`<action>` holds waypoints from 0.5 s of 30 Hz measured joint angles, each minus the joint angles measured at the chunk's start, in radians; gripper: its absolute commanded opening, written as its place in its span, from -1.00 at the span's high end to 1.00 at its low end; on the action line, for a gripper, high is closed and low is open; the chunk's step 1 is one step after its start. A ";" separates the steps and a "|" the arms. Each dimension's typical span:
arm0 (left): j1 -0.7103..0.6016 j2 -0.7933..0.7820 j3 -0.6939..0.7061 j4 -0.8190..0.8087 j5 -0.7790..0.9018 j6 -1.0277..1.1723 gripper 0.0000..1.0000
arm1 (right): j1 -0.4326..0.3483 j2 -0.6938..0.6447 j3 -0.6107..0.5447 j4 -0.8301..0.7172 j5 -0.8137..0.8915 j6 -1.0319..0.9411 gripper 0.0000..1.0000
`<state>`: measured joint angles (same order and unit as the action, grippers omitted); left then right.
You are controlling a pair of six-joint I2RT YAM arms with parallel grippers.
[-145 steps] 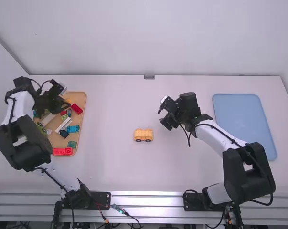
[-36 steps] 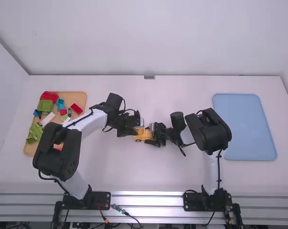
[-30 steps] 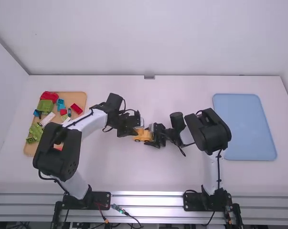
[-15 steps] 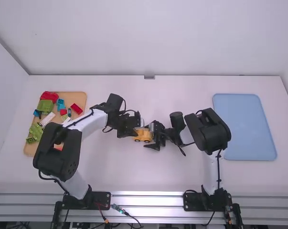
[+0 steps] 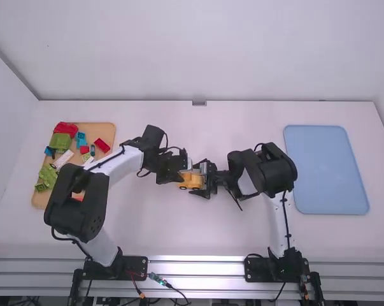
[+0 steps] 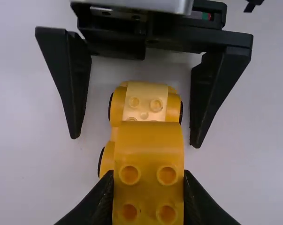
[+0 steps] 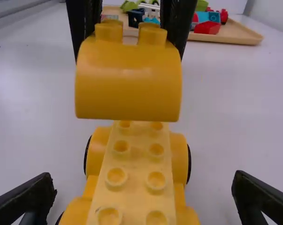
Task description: Assemble lego blocks to make yellow taxi
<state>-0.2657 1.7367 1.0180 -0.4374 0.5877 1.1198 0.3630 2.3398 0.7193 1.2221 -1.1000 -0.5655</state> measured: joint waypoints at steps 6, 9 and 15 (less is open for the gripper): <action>0.000 0.000 0.000 0.016 -0.040 -0.033 0.96 | 0.025 0.000 -0.064 0.088 0.109 0.092 -0.87; 0.000 0.000 0.000 0.017 -0.043 -0.038 0.96 | 0.032 0.000 -0.064 0.081 0.119 0.116 -0.57; 0.000 0.000 0.000 0.008 -0.043 -0.036 0.97 | 0.014 0.000 -0.059 0.072 0.119 0.122 -0.44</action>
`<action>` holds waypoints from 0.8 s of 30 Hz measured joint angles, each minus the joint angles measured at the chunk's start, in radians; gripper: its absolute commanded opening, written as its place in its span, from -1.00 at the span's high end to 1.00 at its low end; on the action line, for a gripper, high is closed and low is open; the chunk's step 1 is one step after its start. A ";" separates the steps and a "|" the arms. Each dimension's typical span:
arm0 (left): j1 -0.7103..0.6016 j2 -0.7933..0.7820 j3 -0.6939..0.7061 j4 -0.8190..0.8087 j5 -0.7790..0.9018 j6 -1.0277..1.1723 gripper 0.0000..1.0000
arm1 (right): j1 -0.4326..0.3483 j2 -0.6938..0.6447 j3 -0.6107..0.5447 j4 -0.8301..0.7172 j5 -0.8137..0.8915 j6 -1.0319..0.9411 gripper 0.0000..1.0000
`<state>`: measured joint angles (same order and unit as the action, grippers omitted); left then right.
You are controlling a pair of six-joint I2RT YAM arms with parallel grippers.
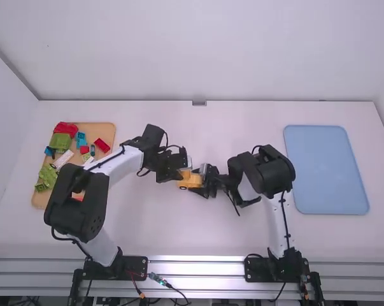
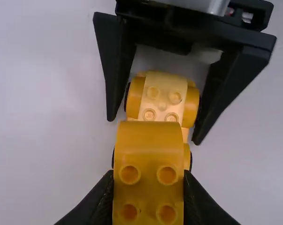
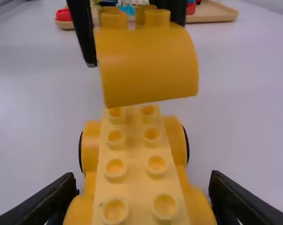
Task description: Assemble lego blocks to make yellow taxi
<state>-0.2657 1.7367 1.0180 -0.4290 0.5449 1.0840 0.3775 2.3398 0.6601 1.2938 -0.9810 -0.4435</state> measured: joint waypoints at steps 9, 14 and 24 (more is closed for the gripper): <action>-0.042 0.000 0.000 0.005 0.017 0.037 0.97 | -0.013 -0.006 0.043 -0.094 -0.027 -0.040 -0.44; -0.056 0.000 0.000 0.023 0.002 0.030 0.97 | -0.013 -0.007 0.055 -0.108 -0.029 -0.050 -0.28; -0.056 0.000 -0.029 0.129 0.001 -0.013 0.97 | -0.013 -0.006 -0.031 0.046 0.032 -0.040 -0.08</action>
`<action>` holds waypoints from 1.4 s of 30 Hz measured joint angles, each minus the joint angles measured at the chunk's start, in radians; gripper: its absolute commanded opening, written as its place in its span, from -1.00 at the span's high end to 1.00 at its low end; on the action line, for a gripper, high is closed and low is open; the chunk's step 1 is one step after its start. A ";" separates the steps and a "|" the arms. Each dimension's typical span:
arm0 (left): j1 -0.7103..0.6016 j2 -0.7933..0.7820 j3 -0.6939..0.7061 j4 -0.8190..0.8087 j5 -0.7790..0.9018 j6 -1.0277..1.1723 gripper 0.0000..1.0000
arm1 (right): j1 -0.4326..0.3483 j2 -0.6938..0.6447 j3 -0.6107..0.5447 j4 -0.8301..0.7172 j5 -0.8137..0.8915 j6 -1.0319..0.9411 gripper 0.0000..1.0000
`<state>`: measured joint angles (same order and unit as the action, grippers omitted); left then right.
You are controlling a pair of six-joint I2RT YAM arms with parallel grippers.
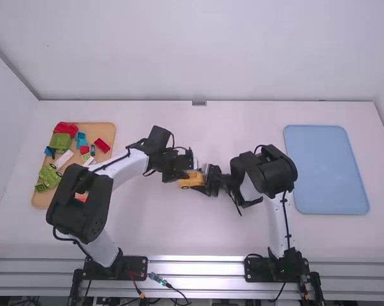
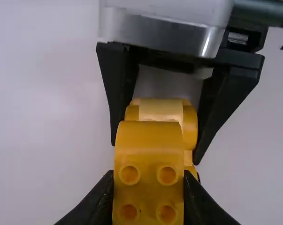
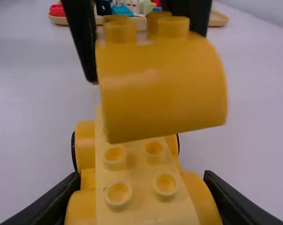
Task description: Assemble lego blocks to make yellow taxi
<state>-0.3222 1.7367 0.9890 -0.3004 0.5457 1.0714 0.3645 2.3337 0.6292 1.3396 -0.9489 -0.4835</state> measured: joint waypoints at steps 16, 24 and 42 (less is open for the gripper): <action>0.000 0.000 -0.014 0.003 -0.009 -0.054 0.97 | 0.006 -0.019 0.132 -0.271 -0.011 -0.042 -0.63; 0.000 0.000 -0.014 0.007 -0.026 -0.055 0.97 | 0.006 -0.019 0.063 -0.136 -0.010 -0.044 -0.86; 0.000 0.000 -0.014 0.006 -0.050 -0.055 0.96 | 0.002 -0.114 0.101 -0.516 -0.023 -0.213 -0.92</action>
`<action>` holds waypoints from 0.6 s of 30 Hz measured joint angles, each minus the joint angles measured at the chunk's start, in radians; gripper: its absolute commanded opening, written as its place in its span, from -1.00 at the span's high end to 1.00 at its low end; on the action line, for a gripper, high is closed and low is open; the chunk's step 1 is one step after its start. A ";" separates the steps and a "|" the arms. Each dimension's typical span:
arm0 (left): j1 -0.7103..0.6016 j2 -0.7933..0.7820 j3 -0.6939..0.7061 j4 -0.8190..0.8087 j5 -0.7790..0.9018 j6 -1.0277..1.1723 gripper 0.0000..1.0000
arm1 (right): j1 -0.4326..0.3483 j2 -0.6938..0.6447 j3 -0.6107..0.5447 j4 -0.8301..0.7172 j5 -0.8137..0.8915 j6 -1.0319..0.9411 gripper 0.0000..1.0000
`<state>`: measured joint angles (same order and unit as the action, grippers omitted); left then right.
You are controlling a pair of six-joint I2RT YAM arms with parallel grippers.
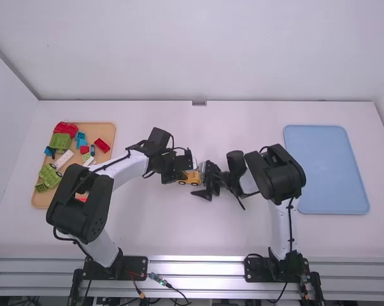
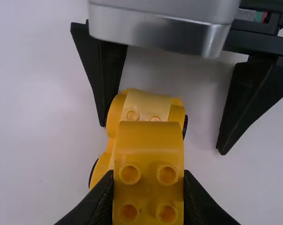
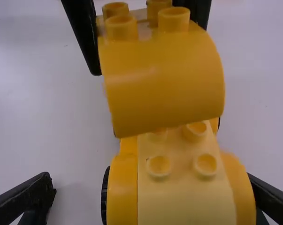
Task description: Assemble lego blocks to make yellow taxi
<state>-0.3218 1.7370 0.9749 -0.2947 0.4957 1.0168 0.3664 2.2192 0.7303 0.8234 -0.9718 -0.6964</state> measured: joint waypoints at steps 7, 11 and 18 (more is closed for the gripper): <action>0.000 0.000 0.000 -0.003 0.013 0.027 0.96 | 0.000 0.000 0.005 0.027 0.008 -0.029 -0.62; 0.000 0.000 0.000 -0.002 0.016 0.032 0.97 | 0.000 0.000 -0.014 0.068 0.017 -0.039 -0.25; 0.000 0.000 0.000 -0.002 0.016 0.035 0.97 | 0.003 0.000 -0.011 0.053 0.013 -0.039 -0.57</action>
<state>-0.3218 1.7370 0.9749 -0.2970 0.5117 1.0519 0.3695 2.2192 0.7189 0.8764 -0.9588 -0.7349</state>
